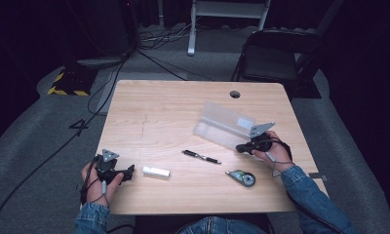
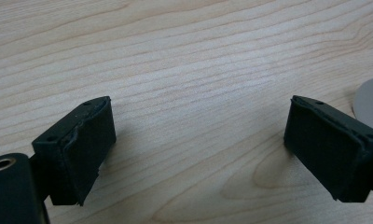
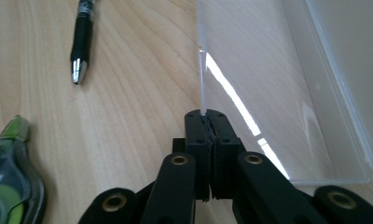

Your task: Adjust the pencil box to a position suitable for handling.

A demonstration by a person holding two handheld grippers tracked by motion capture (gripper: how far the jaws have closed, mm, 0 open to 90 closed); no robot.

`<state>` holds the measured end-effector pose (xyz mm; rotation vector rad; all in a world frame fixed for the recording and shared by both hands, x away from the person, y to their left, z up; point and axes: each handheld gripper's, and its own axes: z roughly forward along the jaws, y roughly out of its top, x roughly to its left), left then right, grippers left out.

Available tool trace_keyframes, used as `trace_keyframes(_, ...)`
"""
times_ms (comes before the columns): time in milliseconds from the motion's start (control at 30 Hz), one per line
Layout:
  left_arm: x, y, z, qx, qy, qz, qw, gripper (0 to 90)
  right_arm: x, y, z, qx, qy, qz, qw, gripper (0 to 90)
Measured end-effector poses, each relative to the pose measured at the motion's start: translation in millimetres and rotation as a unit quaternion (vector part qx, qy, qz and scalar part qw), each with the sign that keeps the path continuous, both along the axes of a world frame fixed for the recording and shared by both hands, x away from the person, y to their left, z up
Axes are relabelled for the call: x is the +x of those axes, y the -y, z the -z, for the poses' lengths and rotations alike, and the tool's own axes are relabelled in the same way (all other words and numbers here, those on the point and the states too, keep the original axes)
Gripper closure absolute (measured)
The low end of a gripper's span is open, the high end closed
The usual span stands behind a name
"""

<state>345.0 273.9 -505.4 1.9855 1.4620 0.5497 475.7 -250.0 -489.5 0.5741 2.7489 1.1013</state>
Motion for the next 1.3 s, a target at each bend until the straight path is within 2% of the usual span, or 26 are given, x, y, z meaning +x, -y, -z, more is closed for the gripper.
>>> trace_keyframes(300,0.0,0.0,0.0,0.0,0.0,0.0,1.0,9.2,-19.6,4.6,-1.0,-0.002,-0.008,-0.009,0.9999,88.4)
trace_keyframes(433,0.0,0.2,0.0,-0.001,-0.001,0.0,1.0,9.1,-23.1,5.4,-0.9,-0.001,-0.01,-0.009,0.9999,87.6)
trace_keyframes(633,1.7,1.7,0.2,0.0,-0.002,0.002,1.0,7.4,-25.2,7.6,-1.7,0.012,-0.017,-0.001,0.9998,76.9)
trace_keyframes(700,1.8,1.8,0.1,0.001,-0.002,0.002,1.0,7.2,-25.8,9.1,-4.1,0.029,-0.023,0.002,0.9993,74.1)
trace_keyframes(833,1.8,1.8,0.1,0.001,-0.002,0.002,1.0,7.1,-28.3,11.5,-12.9,0.046,-0.011,0.01,0.9988,69.2)
trace_keyframes(1033,3.2,3.0,0.4,-0.002,-0.004,0.0,1.0,5.9,-33.3,8.1,-25.7,0.066,-0.008,0.017,0.9976,66.4)
trace_keyframes(1300,4.8,3.7,0.5,-0.001,-0.005,0.001,1.0,4.7,-38.6,-7.1,-40.5,0.076,-0.004,0.023,0.9968,64.2)
